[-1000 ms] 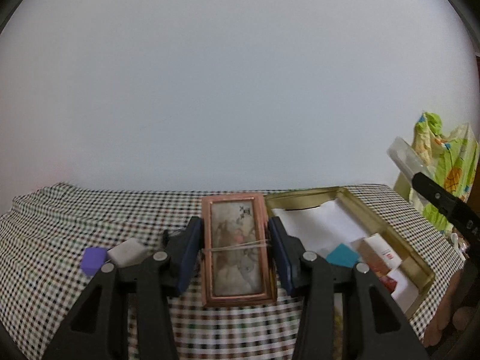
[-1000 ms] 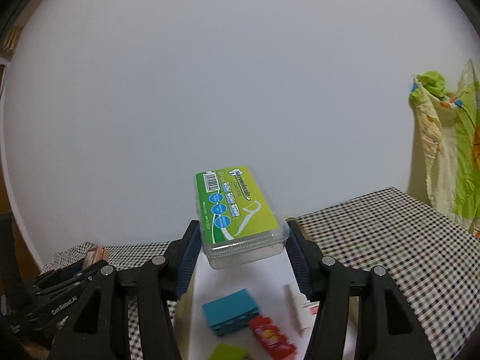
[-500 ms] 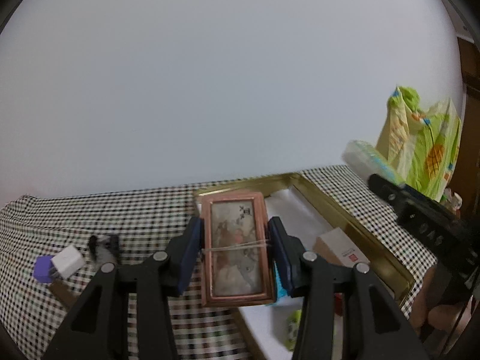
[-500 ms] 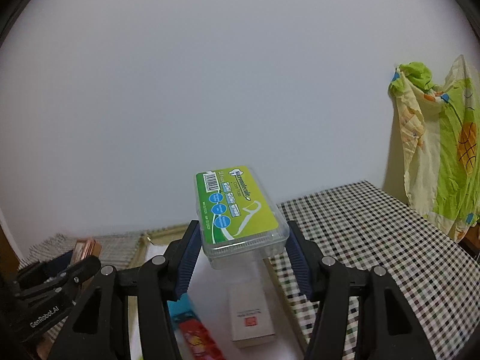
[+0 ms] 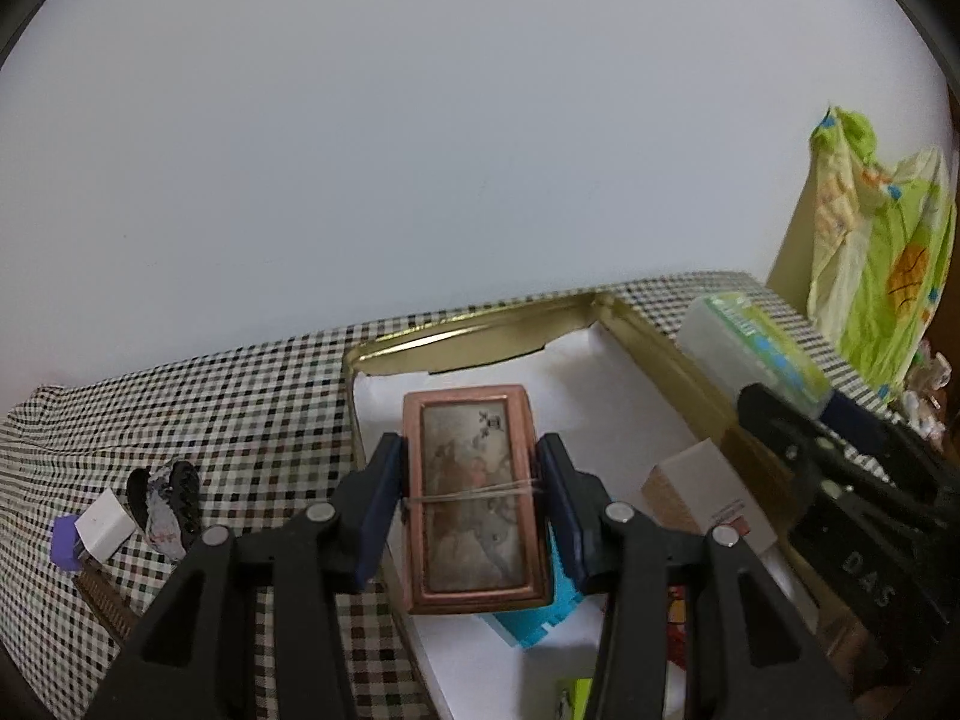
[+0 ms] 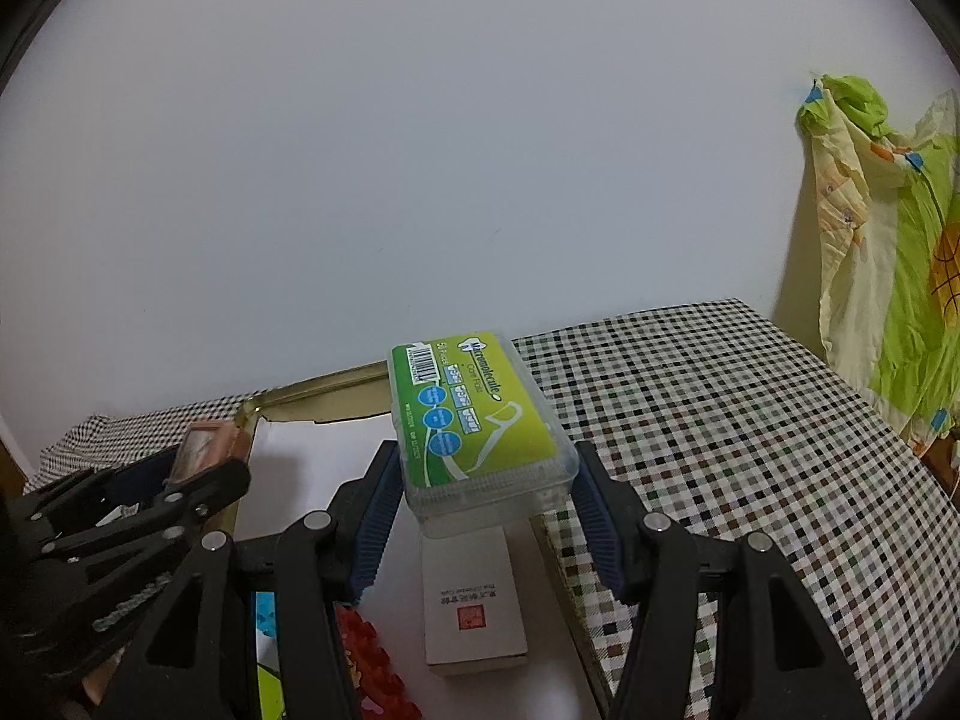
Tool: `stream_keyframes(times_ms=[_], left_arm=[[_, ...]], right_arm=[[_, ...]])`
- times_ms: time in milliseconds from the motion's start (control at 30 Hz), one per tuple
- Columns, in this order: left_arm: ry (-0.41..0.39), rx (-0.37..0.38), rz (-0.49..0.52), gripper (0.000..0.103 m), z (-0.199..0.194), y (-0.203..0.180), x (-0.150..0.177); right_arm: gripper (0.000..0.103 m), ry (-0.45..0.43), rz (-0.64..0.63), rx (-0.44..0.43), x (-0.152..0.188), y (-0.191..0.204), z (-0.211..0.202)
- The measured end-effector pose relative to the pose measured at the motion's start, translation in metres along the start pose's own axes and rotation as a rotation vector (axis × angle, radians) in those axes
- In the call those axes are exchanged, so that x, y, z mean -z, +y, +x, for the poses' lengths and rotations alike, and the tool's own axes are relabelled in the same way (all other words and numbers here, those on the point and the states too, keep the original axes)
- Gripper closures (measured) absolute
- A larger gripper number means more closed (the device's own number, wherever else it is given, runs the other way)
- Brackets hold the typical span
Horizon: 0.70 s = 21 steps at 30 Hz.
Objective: Organize rigid objects
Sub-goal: 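Carry the frame and green-lidded box into the gold tray and open both tools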
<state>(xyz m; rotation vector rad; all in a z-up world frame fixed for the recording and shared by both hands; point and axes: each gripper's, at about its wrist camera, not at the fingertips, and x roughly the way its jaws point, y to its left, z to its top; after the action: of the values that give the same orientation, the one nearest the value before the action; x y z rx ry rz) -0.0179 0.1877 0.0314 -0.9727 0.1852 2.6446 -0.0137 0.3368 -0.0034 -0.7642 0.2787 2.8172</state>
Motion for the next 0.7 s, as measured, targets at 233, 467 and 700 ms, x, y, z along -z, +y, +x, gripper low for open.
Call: stream_keyframes(times_ms=[233, 467, 700], left_arm=[[0.074, -0.036, 0.040, 0.058, 0.014, -0.005, 0.000], [0.132, -0.063, 0.047, 0.058, 0.023, -0.002, 0.000], [0.180, -0.055, 0.067, 0.024, 0.033, -0.006, -0.001]], right_arm=[[0.045, 0.034, 0.008, -0.007, 0.001, -0.001, 0.002], [0.044, 0.074, -0.002, -0.022, -0.003, -0.009, 0.011], [0.043, 0.101, 0.021, -0.051, 0.000, -0.005, 0.010]])
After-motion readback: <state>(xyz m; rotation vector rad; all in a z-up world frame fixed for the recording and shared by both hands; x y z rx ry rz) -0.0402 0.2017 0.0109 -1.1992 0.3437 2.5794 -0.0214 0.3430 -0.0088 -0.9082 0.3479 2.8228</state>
